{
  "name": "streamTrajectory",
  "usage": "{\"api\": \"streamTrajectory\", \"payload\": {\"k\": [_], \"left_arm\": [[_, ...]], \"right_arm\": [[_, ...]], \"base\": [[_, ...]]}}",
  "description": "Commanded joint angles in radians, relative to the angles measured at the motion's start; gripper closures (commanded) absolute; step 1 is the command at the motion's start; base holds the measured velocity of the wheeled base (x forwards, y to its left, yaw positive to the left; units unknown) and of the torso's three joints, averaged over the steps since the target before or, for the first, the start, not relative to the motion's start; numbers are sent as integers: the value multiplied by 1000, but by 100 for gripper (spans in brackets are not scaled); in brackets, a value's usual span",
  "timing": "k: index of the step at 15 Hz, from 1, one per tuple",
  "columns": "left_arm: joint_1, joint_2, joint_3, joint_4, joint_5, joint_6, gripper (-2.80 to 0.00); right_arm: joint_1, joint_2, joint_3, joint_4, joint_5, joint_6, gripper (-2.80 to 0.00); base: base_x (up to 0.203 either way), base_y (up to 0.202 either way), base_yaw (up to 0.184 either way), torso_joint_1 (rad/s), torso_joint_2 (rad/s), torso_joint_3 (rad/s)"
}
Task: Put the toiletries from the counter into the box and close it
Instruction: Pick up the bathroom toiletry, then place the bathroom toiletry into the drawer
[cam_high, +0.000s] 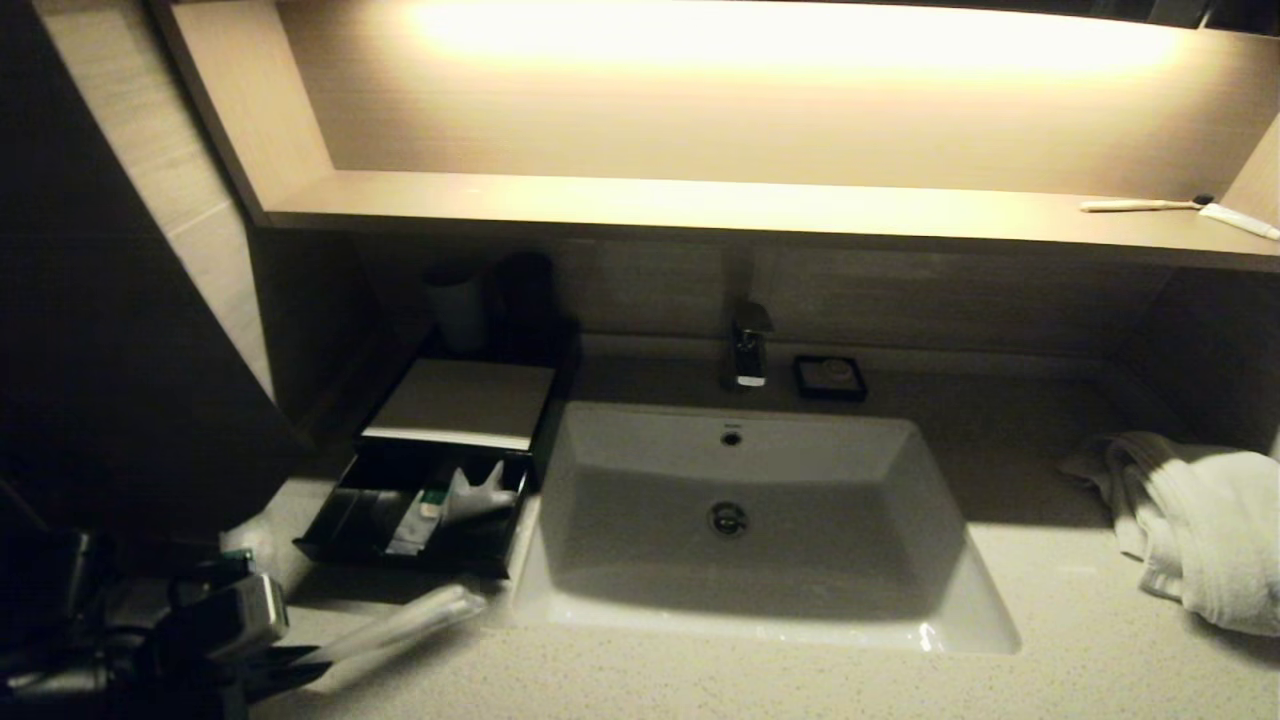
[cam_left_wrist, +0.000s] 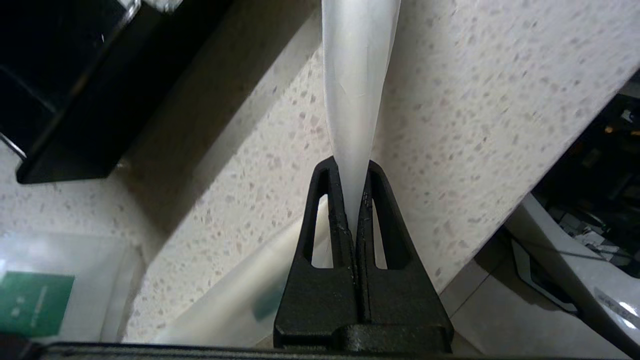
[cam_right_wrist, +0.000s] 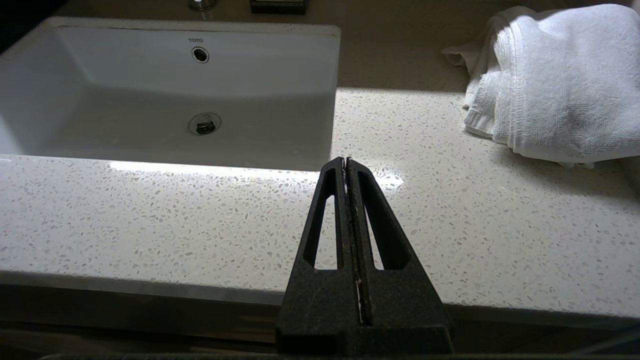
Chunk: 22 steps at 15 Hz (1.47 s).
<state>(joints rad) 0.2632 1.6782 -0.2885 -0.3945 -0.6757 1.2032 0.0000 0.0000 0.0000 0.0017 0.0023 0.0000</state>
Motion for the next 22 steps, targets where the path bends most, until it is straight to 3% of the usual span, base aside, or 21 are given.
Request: {"api": "streamTrajectory", "payload": {"k": [1, 12, 17, 22], "left_arm": [[-15, -22, -3, -3, -4, 3, 0], [-41, -52, -29, -1, -5, -44, 0], [-71, -59, -59, 0, -4, -131, 0], [-73, -86, -98, 23, 10, -290, 0]], "right_arm": [[0, 0, 0, 0, 1, 0, 0], [0, 0, 0, 1, 1, 0, 0], [0, 0, 0, 0, 1, 0, 0], [0, 0, 0, 0, 1, 0, 0]], "base": [[0, 0, 0, 0, 0, 0], [0, 0, 0, 0, 0, 0], [0, 0, 0, 0, 0, 0], [0, 0, 0, 0, 0, 0]]}}
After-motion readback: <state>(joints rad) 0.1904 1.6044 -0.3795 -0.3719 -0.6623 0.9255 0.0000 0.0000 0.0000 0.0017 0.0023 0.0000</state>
